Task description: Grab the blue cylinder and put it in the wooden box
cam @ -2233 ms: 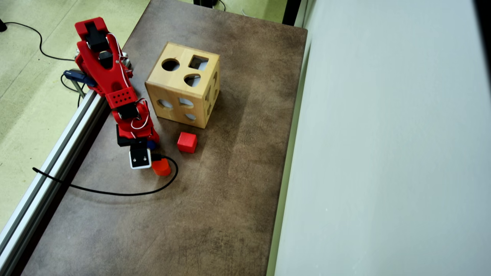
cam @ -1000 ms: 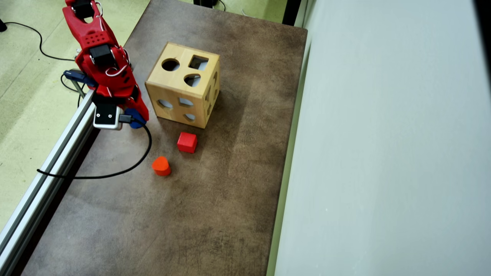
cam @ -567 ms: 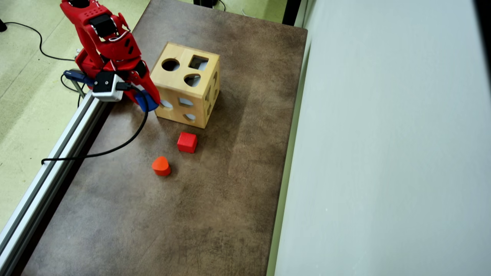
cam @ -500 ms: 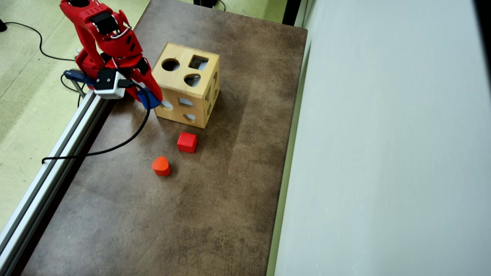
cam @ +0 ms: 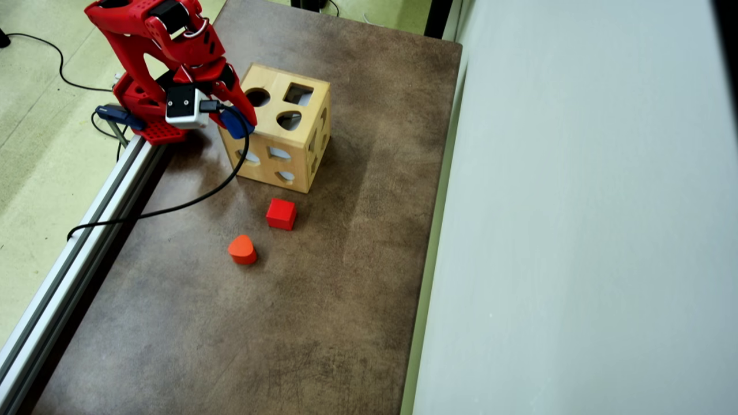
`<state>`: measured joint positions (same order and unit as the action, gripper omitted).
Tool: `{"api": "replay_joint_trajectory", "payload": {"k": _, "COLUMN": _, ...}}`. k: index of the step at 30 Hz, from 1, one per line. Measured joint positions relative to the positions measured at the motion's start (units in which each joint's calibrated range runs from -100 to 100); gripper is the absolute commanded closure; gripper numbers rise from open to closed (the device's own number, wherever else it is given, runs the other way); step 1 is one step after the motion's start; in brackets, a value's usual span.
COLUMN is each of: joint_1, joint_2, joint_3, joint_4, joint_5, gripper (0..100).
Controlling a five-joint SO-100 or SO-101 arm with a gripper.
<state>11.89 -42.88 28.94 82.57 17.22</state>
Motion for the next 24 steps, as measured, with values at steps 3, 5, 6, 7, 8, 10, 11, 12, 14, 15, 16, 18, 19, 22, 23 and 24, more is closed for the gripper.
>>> {"api": "replay_joint_trajectory", "payload": {"k": 3, "joint_1": -2.01, "joint_2": -1.19, "joint_3": 0.0, "joint_4": 0.0, "joint_5": -0.63, "gripper": 99}}
{"api": "replay_joint_trajectory", "payload": {"k": 5, "joint_1": -3.16, "joint_2": -1.86, "joint_3": 0.0, "joint_4": 0.65, "joint_5": -1.03, "gripper": 99}}
{"api": "replay_joint_trajectory", "payload": {"k": 6, "joint_1": -3.88, "joint_2": -1.86, "joint_3": 0.0, "joint_4": 1.29, "joint_5": -1.12, "gripper": 99}}
{"api": "replay_joint_trajectory", "payload": {"k": 7, "joint_1": -4.53, "joint_2": -1.86, "joint_3": 0.0, "joint_4": 2.18, "joint_5": -1.12, "gripper": 99}}
{"api": "replay_joint_trajectory", "payload": {"k": 8, "joint_1": -5.1, "joint_2": -1.86, "joint_3": 0.0, "joint_4": 2.99, "joint_5": -1.12, "gripper": 99}}
{"api": "replay_joint_trajectory", "payload": {"k": 10, "joint_1": -6.47, "joint_2": -1.86, "joint_3": 0.0, "joint_4": 4.2, "joint_5": -1.12, "gripper": 99}}
{"api": "replay_joint_trajectory", "payload": {"k": 11, "joint_1": -7.11, "joint_2": -1.86, "joint_3": 0.0, "joint_4": 4.6, "joint_5": -1.12, "gripper": 99}}
{"api": "replay_joint_trajectory", "payload": {"k": 12, "joint_1": -7.62, "joint_2": -1.86, "joint_3": 0.0, "joint_4": 4.68, "joint_5": -1.12, "gripper": 99}}
{"api": "replay_joint_trajectory", "payload": {"k": 14, "joint_1": -8.55, "joint_2": -1.86, "joint_3": 0.0, "joint_4": 4.76, "joint_5": -1.12, "gripper": 99}}
{"api": "replay_joint_trajectory", "payload": {"k": 15, "joint_1": -8.84, "joint_2": -1.86, "joint_3": 0.0, "joint_4": 4.76, "joint_5": -1.12, "gripper": 99}}
{"api": "replay_joint_trajectory", "payload": {"k": 16, "joint_1": -9.2, "joint_2": -1.86, "joint_3": 0.0, "joint_4": 4.76, "joint_5": -1.12, "gripper": 99}}
{"api": "replay_joint_trajectory", "payload": {"k": 18, "joint_1": -9.77, "joint_2": -1.86, "joint_3": 0.0, "joint_4": 4.76, "joint_5": -1.12, "gripper": 99}}
{"api": "replay_joint_trajectory", "payload": {"k": 19, "joint_1": -9.99, "joint_2": -1.86, "joint_3": 0.0, "joint_4": 4.76, "joint_5": -1.12, "gripper": 99}}
{"api": "replay_joint_trajectory", "payload": {"k": 22, "joint_1": -10.64, "joint_2": -1.86, "joint_3": 0.0, "joint_4": 4.76, "joint_5": -1.12, "gripper": 99}}
{"api": "replay_joint_trajectory", "payload": {"k": 23, "joint_1": -10.85, "joint_2": -1.86, "joint_3": 0.0, "joint_4": 4.76, "joint_5": -1.12, "gripper": 99}}
{"api": "replay_joint_trajectory", "payload": {"k": 24, "joint_1": -11.14, "joint_2": -1.86, "joint_3": 0.0, "joint_4": 4.76, "joint_5": -1.12, "gripper": 99}}
